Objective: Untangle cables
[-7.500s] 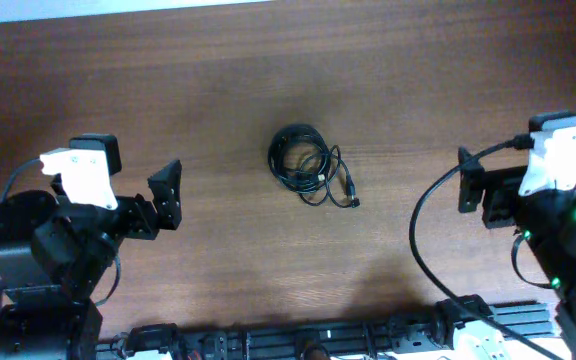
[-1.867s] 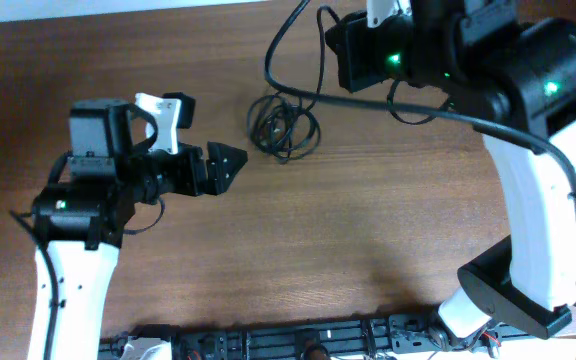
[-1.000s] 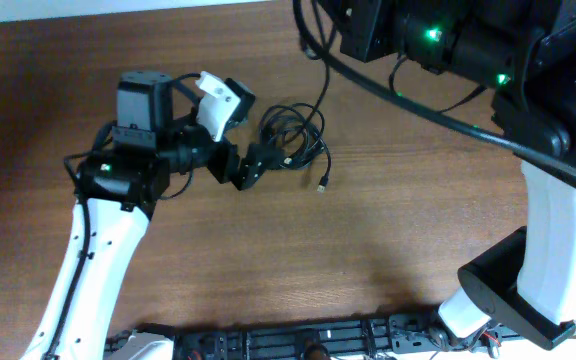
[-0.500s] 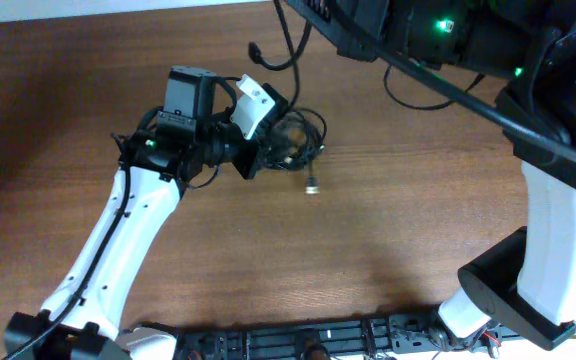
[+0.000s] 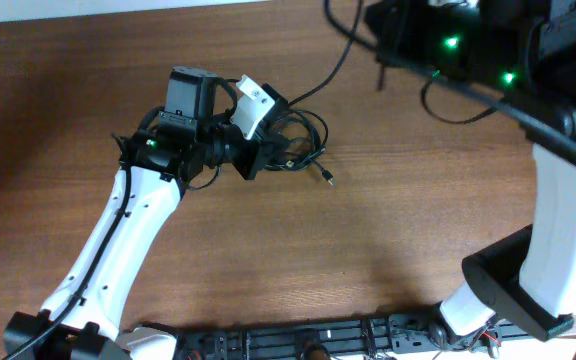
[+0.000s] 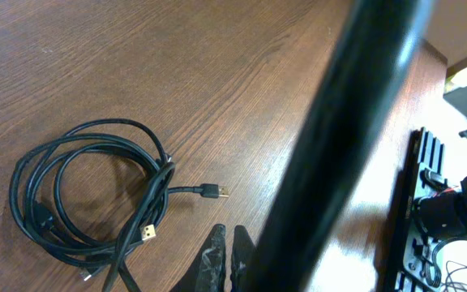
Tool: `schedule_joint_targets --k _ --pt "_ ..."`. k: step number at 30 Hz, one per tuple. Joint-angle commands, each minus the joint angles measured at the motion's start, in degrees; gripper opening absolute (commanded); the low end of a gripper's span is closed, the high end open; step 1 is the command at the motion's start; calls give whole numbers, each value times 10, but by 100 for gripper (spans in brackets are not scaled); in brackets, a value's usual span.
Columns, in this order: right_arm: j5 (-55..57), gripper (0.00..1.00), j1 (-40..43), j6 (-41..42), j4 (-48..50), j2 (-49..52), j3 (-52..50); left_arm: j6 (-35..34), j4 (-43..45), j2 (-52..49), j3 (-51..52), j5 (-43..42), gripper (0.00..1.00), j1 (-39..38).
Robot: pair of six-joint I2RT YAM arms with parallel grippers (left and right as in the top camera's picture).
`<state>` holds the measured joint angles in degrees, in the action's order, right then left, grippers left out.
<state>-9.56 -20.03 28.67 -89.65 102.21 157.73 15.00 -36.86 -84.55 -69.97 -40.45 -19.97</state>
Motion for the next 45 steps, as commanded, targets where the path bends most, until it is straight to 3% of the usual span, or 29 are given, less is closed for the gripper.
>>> schedule_joint_targets --k 1,2,6,8,15,19,26,28,31,33,39,43,45 --pt "28 27 52 -34 -32 24 3 -33 0 31 -10 -2 0 0" --pt "26 30 67 -46 -47 32 3 -43 0 38 -13 -2 0 0" --pt "15 80 94 -114 -76 56 -3 -92 0 59 -37 21 0 5" --pt "13 89 97 -127 -76 62 -5 -105 -1 62 -51 24 1 13" --pt "5 93 97 -166 -71 88 -5 -123 -1 63 -104 23 3 83" --pt "-62 93 97 -222 -71 106 -5 -134 0 63 -144 23 3 117" --pt "-247 93 95 -424 -77 146 -5 -288 11 63 -249 50 2 134" --pt "-289 93 95 -490 -76 156 -6 -379 17 63 -281 81 2 134" --pt "-292 93 95 -510 -76 163 -7 -442 33 63 -295 103 1 134" --pt "-292 93 95 -525 -76 165 -9 -471 42 62 -295 103 3 134" --pt "-293 93 96 -554 -55 165 -9 -469 41 58 -295 47 5 134" --pt "-300 93 91 -555 -53 165 -9 -482 25 58 -295 70 6 134" --pt "-354 93 88 -628 -68 165 -9 -513 10 57 -295 77 6 134"
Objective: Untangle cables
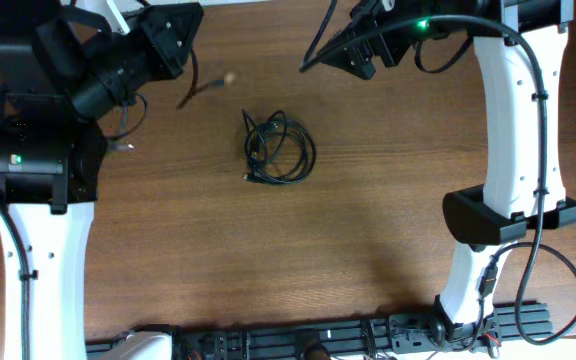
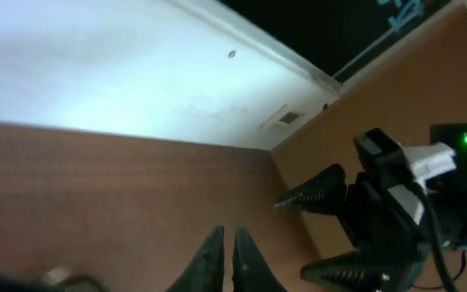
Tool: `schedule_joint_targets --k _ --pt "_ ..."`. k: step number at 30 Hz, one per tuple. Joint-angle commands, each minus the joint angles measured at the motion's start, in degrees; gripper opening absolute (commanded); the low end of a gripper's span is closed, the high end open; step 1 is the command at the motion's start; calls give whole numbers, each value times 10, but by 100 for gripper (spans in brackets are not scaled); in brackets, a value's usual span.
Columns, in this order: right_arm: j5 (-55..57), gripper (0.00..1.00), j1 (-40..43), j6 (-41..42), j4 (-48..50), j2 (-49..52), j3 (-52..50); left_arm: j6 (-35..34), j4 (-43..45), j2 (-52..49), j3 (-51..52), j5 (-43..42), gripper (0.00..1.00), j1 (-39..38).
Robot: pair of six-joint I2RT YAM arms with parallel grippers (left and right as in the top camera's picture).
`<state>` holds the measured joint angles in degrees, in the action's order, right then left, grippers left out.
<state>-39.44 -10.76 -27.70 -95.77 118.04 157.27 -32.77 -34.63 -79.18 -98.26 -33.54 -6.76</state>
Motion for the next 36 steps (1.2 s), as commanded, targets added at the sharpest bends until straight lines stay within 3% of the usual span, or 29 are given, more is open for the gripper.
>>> schedule_joint_targets --k 1,6,16,36 --pt "-98 93 -8 -116 -15 6 -4 -60 -16 2 -12 17 5 2" --pt "-155 93 -27 -175 -11 6 -5 -153 -17 1 -12 70 2 -2" --pt "-155 93 -70 -175 35 7 -5 -258 55 -2 -12 136 0 -59" --pt "-215 79 -115 -168 127 37 -5 -296 66 -4 -12 201 0 -97"
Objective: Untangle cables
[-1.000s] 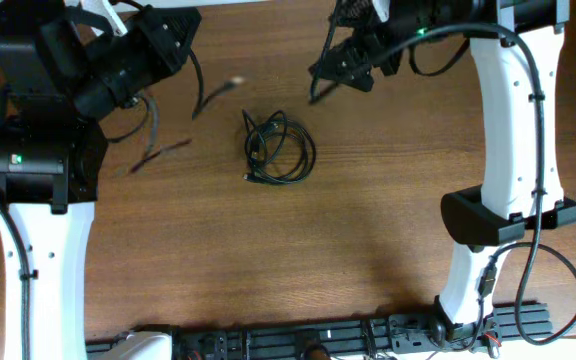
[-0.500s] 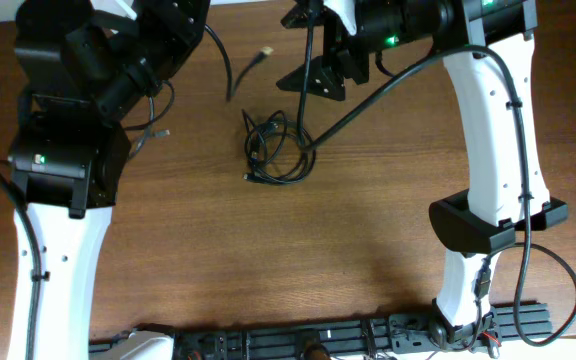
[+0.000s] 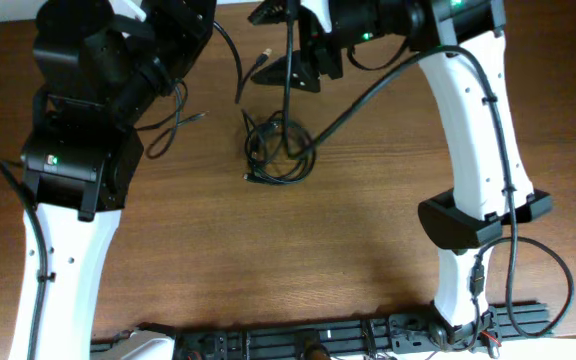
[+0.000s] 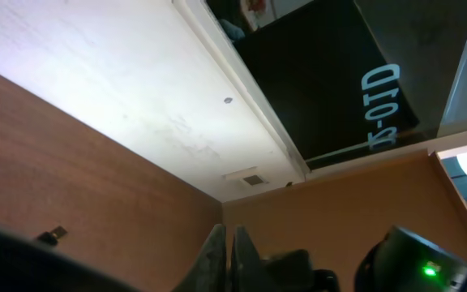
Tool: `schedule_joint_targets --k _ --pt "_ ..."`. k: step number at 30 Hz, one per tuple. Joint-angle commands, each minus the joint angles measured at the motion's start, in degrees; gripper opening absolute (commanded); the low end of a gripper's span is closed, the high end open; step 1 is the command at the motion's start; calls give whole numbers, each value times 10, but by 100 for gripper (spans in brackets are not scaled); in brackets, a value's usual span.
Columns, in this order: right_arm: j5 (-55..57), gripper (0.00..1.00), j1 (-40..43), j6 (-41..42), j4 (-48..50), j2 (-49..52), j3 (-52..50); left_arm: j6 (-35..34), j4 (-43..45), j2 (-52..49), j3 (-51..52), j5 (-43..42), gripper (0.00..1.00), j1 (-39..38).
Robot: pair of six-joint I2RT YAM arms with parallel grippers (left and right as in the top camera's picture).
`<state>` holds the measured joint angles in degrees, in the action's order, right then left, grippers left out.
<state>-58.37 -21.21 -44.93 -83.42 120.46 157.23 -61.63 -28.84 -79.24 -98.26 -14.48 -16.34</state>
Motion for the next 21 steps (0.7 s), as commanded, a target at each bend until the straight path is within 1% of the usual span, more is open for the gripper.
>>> schedule_joint_targets --k 1,5,8,10,12,13,19,21 --pt "-33 79 -13 4 6 16 -5 -7 8 -4 -12 10 0 -2" --pt "-58 75 -25 4 24 18 -5 -7 5 -11 -12 8 0 -2" --pt "-61 65 -32 23 41 18 -5 -7 6 -18 -12 8 0 -7" --pt "-61 56 -36 28 46 18 -5 -7 11 -24 -12 8 0 -18" --pt "-59 17 -37 28 48 18 -5 -7 15 -29 -12 9 0 -24" --pt "-55 4 -37 29 47 18 -5 -7 15 -30 -12 9 0 -24" --pt "-52 4 -23 45 44 18 -5 -7 23 -29 -12 10 0 -22" --pt "-53 4 -17 49 44 18 -5 -7 23 -29 -12 10 8 -22"
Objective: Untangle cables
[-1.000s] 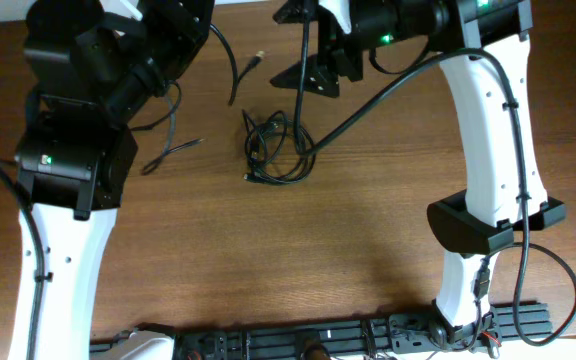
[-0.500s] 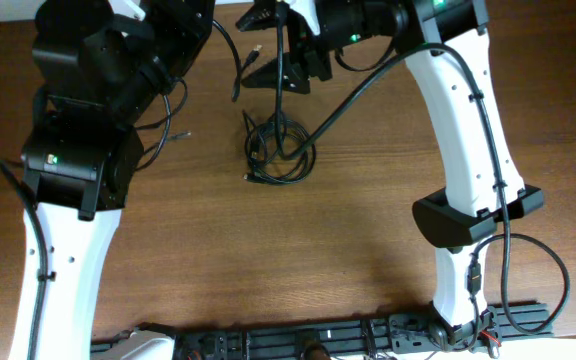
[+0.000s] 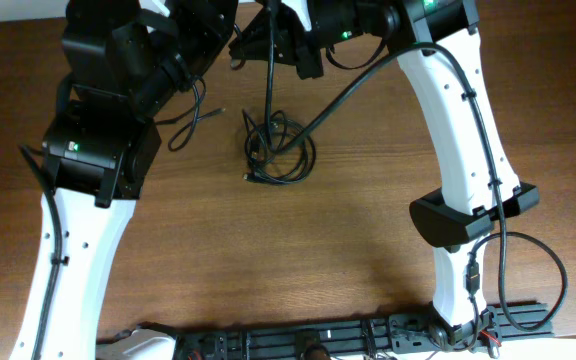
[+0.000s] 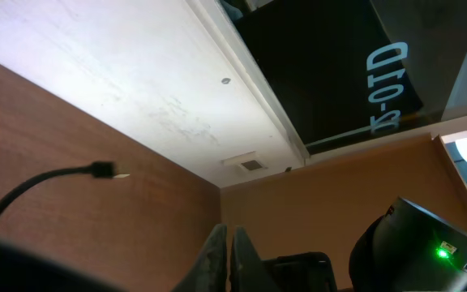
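A coil of black cable (image 3: 280, 155) lies on the brown table (image 3: 368, 260). A second thin black cable (image 3: 190, 120) hangs in loops from my raised left gripper (image 3: 218, 25), which is shut on it. In the left wrist view the left gripper (image 4: 227, 243) has its tips together, and the cable's plug end (image 4: 102, 170) dangles at the left. My right gripper (image 3: 286, 35) is raised just beside the left one, above the coil. A straight dark strand (image 3: 269, 80) runs from there down to the coil. The right gripper's jaws are hidden among dark arm parts.
The right arm's own wiring (image 3: 358, 80) sweeps over the coil. Its clamp block (image 3: 473, 215) stands at the right. A black rail (image 3: 318, 345) runs along the front edge. A white wall (image 4: 96, 57) shows beyond the table in the left wrist view.
The right gripper has shifted a little left, closer to the left gripper. The left arm has also shifted right. The dangling plug end now sits higher and further right in the left wrist view.
My left gripper was first down at the tangled coil on the table. Then it was raised at the far left with one cable hanging from it, the coil left behind, and the right gripper open high up. Since then both grippers have come together above the coil.
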Tool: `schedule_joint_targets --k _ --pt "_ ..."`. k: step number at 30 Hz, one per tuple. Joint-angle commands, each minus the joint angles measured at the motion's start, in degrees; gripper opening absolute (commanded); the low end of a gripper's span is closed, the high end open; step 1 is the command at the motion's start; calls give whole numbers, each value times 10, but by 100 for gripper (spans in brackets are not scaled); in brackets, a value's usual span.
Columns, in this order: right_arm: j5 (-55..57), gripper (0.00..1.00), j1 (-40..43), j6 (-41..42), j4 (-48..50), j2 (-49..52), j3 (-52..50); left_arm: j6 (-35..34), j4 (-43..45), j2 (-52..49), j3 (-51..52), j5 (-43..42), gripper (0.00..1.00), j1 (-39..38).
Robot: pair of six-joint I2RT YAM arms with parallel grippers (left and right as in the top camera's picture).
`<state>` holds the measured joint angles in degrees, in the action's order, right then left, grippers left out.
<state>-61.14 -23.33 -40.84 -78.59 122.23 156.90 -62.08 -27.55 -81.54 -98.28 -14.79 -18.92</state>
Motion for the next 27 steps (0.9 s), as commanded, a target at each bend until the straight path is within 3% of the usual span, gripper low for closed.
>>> schedule_joint_targets --k 1,3,14,27 --pt "-25 4 8 8 -5 0 -2 -2 10 -6 -12 13 17 5" --pt "-26 4 17 9 -6 0 -2 -1 10 -6 -12 13 29 5" --pt "-26 4 68 14 -13 0 -2 37 12 -4 -12 -32 33 42" --pt "236 4 228 284 -15 -1 -1 175 -25 -3 -12 -221 34 78"
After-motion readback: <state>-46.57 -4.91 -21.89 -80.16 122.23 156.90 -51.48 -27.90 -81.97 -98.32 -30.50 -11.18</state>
